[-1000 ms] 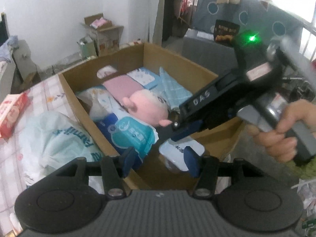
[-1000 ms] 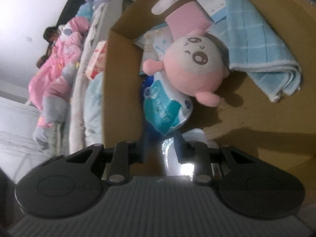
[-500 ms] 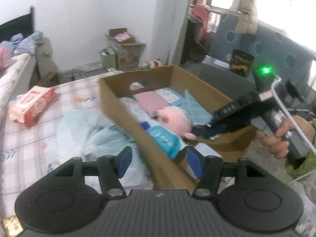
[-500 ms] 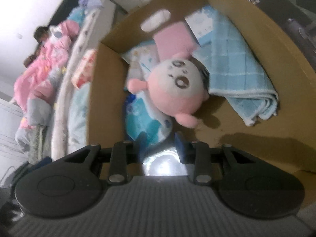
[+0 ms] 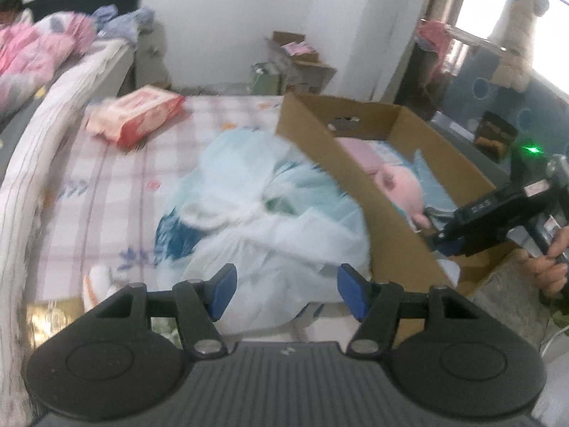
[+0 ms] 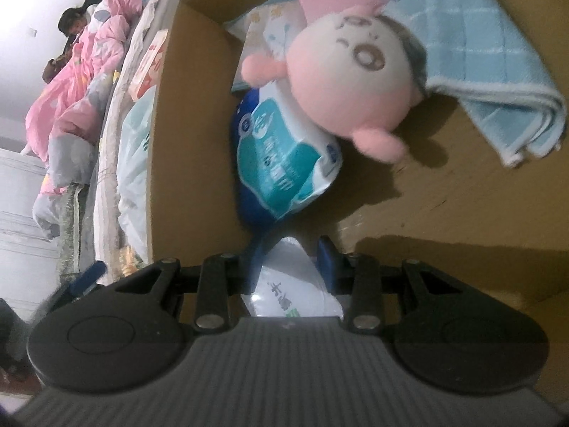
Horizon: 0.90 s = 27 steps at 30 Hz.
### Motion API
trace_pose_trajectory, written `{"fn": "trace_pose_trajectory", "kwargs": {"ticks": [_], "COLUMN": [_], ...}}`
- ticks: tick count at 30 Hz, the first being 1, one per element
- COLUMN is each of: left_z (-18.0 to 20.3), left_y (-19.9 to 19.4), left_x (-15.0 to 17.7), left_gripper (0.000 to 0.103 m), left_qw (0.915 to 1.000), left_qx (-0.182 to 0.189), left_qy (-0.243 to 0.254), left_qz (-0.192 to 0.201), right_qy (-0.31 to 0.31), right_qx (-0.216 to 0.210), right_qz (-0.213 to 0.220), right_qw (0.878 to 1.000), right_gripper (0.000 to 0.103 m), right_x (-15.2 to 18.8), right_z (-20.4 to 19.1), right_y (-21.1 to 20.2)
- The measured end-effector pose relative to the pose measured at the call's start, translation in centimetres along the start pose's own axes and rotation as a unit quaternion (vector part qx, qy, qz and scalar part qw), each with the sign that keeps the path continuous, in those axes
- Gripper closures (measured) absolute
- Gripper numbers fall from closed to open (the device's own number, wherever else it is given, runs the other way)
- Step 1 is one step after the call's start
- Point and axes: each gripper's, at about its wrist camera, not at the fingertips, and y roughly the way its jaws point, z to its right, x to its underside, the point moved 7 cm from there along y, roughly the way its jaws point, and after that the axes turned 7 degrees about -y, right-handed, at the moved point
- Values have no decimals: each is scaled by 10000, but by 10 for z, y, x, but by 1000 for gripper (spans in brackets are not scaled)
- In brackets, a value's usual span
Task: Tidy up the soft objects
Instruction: 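Lower the yogurt cup into the box and open the right gripper, then move the right gripper back to the orange-and-white striped rolled cloth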
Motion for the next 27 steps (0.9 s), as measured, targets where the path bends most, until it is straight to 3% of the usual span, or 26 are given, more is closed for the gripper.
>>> {"fn": "trace_pose_trajectory", "kwargs": {"ticks": [6,12,16,20,24,27], "left_z": [-17,-28,-34,-41,-49,-59], "left_y": [-3,-11,-21,-33,-46,-54], "left_x": [13,24,29,35,40,45], "left_gripper": [39,30,24,19,16,16], "left_qw": [9998,9995,9990,9978,9961,9948], "left_qx": [-101,-166,-302,-429,-589,-715], "left_qy": [-195,-236,-197,-173,-100,-104], "left_qz": [24,125,279,475,641,714], "right_qy": [281,454,61,-505,-1082,-1491], "right_qx": [-225,-161,205,432,326,117], "right_qz": [12,332,1045,1741,2193,2239], "right_qw": [9994,9983,9943,9825,9691,9631], "right_gripper": [66,62,60,58,56,54], "right_x": [6,2,-1,2,10,18], "right_z": [-10,-7,-22,-58,-101,-139], "right_y": [9,-3,-36,-67,-84,-78]}}
